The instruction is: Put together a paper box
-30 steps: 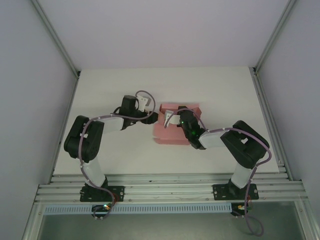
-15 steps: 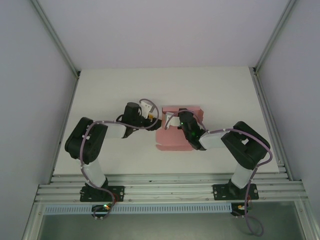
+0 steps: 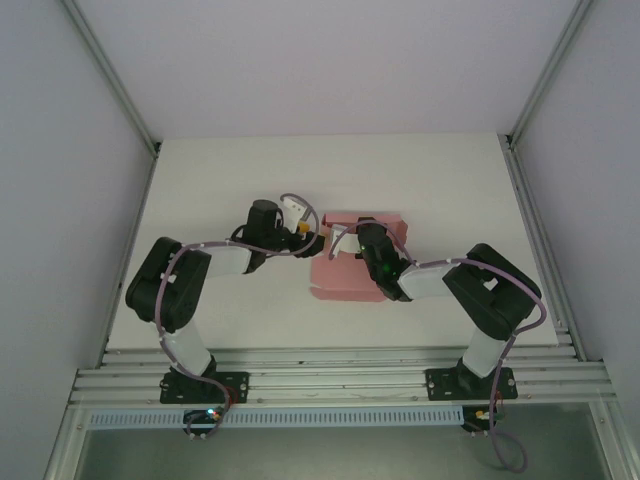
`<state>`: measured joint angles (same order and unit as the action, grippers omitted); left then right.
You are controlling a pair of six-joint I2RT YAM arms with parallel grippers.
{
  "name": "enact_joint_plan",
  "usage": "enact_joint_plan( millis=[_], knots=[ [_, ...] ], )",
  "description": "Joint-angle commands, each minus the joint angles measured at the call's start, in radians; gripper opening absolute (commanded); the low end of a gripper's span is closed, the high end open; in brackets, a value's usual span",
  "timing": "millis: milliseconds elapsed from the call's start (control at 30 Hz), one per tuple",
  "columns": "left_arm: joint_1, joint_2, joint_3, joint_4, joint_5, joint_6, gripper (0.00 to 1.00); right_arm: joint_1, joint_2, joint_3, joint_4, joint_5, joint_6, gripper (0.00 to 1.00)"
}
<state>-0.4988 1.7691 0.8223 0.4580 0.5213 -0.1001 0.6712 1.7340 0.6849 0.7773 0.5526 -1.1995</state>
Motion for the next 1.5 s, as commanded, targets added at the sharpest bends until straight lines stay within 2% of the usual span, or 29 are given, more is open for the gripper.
enact_joint_plan(
  millis=[0,67,200,333,467,600,767,867,1000,1033,1133,1233,1300,1333,1467],
  knots=[
    [-0.008,0.033,0.043,0.018,0.066,0.009,0.71,0.015,-0.008,-0.004,-0.057,0.005,0.044,0.0],
    [-0.018,0.036,0.03,0.048,0.036,0.003,0.71,0.018,-0.009,-0.008,-0.047,0.009,0.045,0.0],
    [-0.035,0.046,-0.001,0.103,-0.113,-0.01,0.67,0.024,-0.029,-0.018,-0.06,0.007,0.076,0.0],
    [-0.07,0.06,-0.048,0.236,-0.22,-0.005,0.67,0.036,-0.051,-0.023,-0.127,-0.015,0.135,0.0],
    [-0.131,0.079,-0.059,0.302,-0.393,0.05,0.66,0.05,-0.049,-0.032,-0.148,-0.014,0.149,0.0],
    [-0.139,0.109,-0.069,0.39,-0.404,0.04,0.58,0.05,-0.057,-0.029,-0.164,-0.016,0.162,0.0],
    [-0.155,0.119,-0.072,0.377,-0.458,0.06,0.43,0.051,-0.055,-0.021,-0.162,-0.008,0.168,0.0],
    [-0.171,0.119,-0.08,0.347,-0.514,0.079,0.27,0.05,-0.046,-0.017,-0.152,0.011,0.167,0.0],
    [-0.176,0.124,-0.1,0.359,-0.562,0.077,0.0,0.05,-0.063,-0.018,-0.154,0.015,0.231,0.0],
    [-0.179,0.128,-0.103,0.368,-0.573,0.079,0.0,0.05,-0.075,-0.019,-0.164,0.011,0.255,0.03],
    [-0.181,0.135,-0.113,0.415,-0.562,0.083,0.0,0.049,-0.146,-0.014,-0.262,-0.04,0.365,0.42],
    [-0.183,0.153,-0.119,0.474,-0.53,0.079,0.0,0.047,-0.253,-0.008,-0.392,-0.134,0.499,0.62],
    [-0.189,0.166,-0.114,0.497,-0.525,0.088,0.0,0.037,-0.326,-0.017,-0.464,-0.215,0.575,0.69],
    [-0.193,0.17,-0.111,0.504,-0.527,0.094,0.0,0.028,-0.369,-0.023,-0.49,-0.256,0.606,0.76],
    [-0.208,0.18,-0.114,0.549,-0.513,0.112,0.0,-0.035,-0.519,-0.04,-0.555,-0.41,0.756,0.87]
  ],
)
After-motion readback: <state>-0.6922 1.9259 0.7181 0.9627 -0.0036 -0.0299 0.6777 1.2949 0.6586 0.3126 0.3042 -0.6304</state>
